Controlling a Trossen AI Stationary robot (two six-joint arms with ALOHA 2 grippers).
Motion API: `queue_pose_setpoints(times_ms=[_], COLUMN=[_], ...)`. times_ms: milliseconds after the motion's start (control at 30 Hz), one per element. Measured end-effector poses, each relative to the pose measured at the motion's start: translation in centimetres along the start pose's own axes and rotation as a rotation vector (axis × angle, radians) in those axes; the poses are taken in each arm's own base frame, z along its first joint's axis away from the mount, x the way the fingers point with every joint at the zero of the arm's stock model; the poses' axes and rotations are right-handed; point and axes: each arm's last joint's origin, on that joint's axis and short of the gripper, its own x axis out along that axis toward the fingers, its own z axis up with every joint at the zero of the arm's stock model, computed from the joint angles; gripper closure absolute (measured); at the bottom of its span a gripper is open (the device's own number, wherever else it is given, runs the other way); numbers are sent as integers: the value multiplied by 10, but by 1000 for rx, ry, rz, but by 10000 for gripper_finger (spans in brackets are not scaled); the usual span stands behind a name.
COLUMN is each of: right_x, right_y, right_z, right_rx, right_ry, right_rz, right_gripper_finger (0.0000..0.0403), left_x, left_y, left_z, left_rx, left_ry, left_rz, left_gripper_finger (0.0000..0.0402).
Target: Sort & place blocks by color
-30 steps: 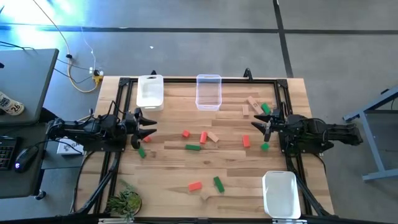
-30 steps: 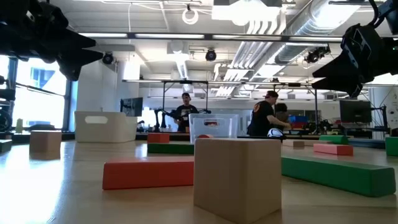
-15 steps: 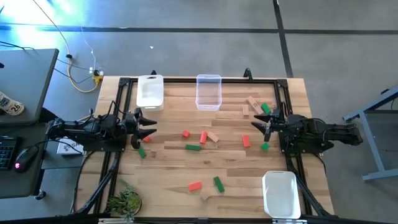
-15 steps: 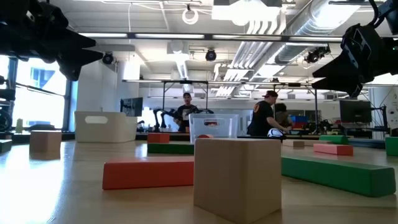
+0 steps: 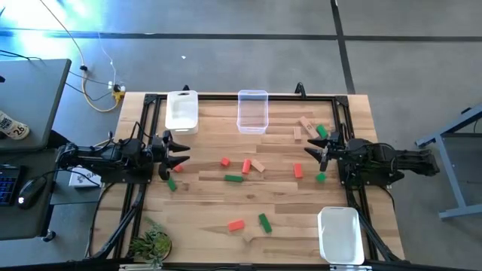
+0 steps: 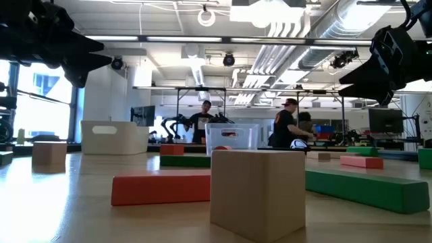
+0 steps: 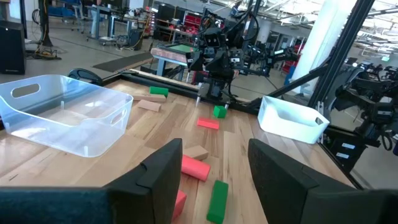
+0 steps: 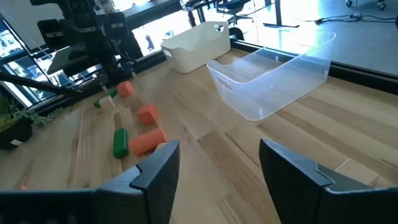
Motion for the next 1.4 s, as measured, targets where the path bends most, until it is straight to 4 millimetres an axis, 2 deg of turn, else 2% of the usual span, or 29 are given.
queue_pose_setpoints(times_ms=[433,700,867,1400], right_x=[0,0,0,0], right_y=[0,0,0,0], right_z=[0,0,0,0], right_rx=[0,0,0,0], right_ry=[0,0,-1,0], right_rz=[0,0,0,0], right_gripper_finger=[194,194,194,194], left_x=[0,0,0,0], left_y=[0,0,0,0], left_z=[0,0,0,2], left_rx=[-10,-189,-235,-202], left_ry=[-3,-6,-6,-23], left_rz=[8,13,12,7], left_gripper_finger=[229,229,229,229])
